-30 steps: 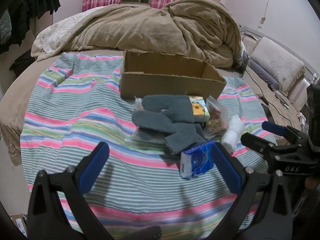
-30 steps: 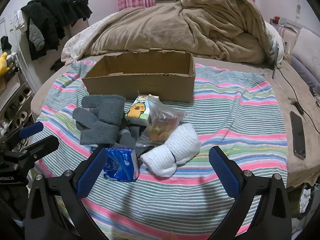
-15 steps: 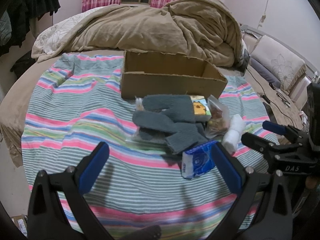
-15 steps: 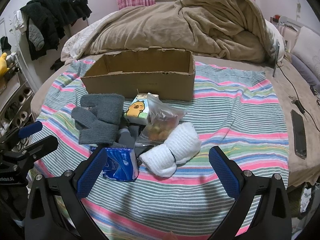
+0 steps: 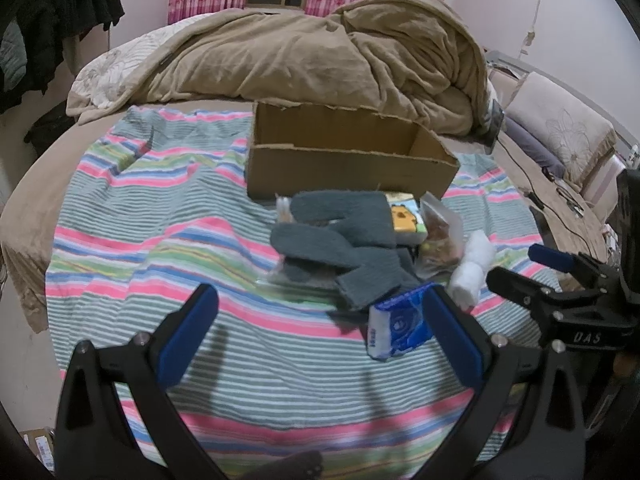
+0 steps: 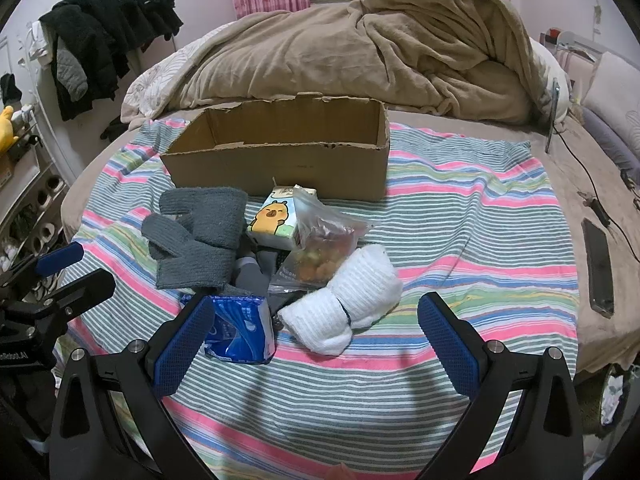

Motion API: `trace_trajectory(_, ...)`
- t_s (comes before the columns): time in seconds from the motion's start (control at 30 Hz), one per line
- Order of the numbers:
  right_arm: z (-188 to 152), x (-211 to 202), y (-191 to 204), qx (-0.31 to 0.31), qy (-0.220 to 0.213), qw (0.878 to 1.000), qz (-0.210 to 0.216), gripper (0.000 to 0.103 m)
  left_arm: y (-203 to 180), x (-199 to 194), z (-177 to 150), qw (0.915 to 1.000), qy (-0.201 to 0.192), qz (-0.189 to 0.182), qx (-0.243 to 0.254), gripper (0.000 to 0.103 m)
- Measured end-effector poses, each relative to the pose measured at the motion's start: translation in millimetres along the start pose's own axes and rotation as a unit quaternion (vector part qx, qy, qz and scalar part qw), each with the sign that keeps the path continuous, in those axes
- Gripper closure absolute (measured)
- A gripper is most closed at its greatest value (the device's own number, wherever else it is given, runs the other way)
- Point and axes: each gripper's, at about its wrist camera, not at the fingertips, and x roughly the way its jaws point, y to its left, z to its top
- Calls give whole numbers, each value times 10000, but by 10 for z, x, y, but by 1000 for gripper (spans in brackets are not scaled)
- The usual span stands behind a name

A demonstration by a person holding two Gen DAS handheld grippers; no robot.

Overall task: Organize objects
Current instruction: 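Move both tools toward the grey gloves and white socks, then grasp the grey gloves with the left tool while the right tool grasps the white socks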

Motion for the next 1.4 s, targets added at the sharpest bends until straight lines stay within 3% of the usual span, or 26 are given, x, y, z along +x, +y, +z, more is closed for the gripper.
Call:
trace_trajectory(0.6, 26, 25, -67, 23, -1, 10000, -41, 0, -71, 79, 67, 9999, 10, -126, 88, 1)
trace_trajectory(1.0, 127, 117, -250, 64, -47, 9997, -243, 0, -153, 426, 214, 9994, 88, -281, 191, 1)
trace_trajectory(1.4, 85, 571, -356, 128, 485, 9985, -216, 7, -262, 944, 211, 9981, 360, -180, 461, 1)
